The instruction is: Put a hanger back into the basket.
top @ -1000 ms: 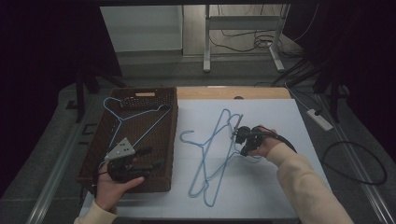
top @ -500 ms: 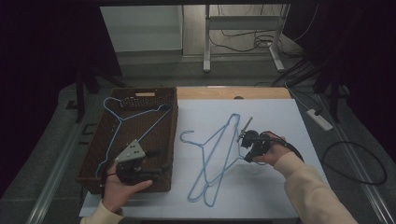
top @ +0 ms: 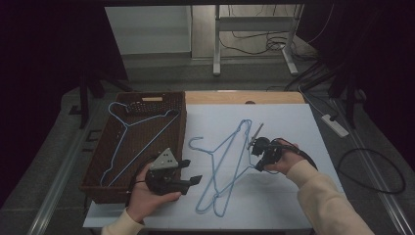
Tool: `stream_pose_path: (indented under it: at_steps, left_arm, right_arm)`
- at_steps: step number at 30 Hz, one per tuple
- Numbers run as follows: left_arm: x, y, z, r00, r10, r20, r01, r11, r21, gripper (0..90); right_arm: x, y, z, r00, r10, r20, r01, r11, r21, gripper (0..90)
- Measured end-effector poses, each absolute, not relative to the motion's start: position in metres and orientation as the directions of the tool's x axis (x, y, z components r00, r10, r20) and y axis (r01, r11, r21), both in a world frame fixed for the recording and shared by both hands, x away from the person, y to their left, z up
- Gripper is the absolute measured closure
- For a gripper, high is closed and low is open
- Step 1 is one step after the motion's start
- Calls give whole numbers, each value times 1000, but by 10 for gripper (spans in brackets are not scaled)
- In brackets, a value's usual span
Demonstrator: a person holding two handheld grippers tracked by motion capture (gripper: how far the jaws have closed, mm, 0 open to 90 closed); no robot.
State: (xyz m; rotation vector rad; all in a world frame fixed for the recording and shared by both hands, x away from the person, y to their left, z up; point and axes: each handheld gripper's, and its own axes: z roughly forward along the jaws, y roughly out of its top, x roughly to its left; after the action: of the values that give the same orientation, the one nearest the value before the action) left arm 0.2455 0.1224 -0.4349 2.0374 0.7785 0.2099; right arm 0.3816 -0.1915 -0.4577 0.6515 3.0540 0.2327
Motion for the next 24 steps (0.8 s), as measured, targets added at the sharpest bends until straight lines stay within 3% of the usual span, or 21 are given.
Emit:
stream_pose_path:
  at_steps: [12,24]
  left_arm:
    - [246,78,-443,837,529,-138,425,-470,774,339]
    - [258,42,-465,840,523,-142,452,-531,717,337]
  right_arm:
    - [380,-189,-456,-917,398,20,397,908,137,864]
    - [379,-192,-455,-913,408,25,407,902,142,864]
